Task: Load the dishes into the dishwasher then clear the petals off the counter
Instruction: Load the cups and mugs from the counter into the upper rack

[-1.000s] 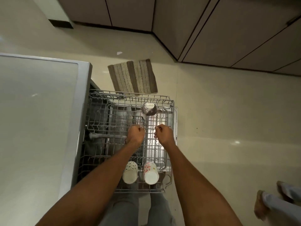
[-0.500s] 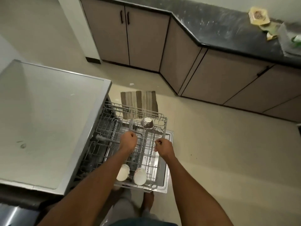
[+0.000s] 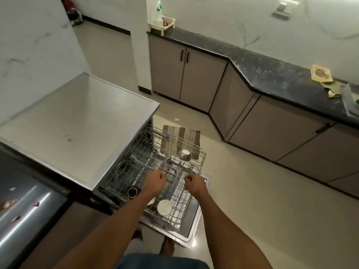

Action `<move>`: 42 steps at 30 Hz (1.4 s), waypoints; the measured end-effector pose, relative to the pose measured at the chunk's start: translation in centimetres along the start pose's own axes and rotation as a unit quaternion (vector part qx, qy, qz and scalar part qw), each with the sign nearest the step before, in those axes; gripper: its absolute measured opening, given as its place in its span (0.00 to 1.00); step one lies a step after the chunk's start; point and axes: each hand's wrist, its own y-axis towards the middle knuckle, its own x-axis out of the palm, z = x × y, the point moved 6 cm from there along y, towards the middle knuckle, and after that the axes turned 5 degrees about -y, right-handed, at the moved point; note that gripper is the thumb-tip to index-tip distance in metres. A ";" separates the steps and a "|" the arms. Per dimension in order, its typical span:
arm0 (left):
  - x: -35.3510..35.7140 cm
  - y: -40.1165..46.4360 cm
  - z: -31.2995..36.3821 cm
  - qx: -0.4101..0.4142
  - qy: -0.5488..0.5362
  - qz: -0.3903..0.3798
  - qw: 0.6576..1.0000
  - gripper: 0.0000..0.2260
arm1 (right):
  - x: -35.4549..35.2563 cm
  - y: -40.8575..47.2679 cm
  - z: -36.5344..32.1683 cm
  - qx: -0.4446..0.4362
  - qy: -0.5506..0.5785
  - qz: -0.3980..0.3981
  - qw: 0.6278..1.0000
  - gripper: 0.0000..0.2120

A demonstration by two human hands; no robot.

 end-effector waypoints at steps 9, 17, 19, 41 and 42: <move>-5.6 -4.1 -7.6 -0.039 0.004 0.046 0.998 0.14 | 5.2 -3.1 -7.1 -0.070 -0.006 -0.018 0.997 0.12; -12.5 -10.9 -16.8 -0.100 -0.038 0.111 0.988 0.13 | 12.6 -9.2 -14.1 -0.126 -0.017 -0.049 0.991 0.12; -14.3 -13.0 -18.8 -0.113 -0.052 0.134 0.983 0.13 | 14.7 -10.0 -15.5 -0.155 -0.022 -0.065 0.985 0.12; -25.0 -32.5 -37.6 -0.253 -0.223 0.366 0.868 0.11 | 33.2 -24.0 -35.1 -0.405 -0.159 -0.196 0.879 0.10; -25.3 -32.8 -38.2 -0.257 -0.235 0.374 0.860 0.11 | 33.8 -24.6 -35.8 -0.409 -0.165 -0.206 0.873 0.10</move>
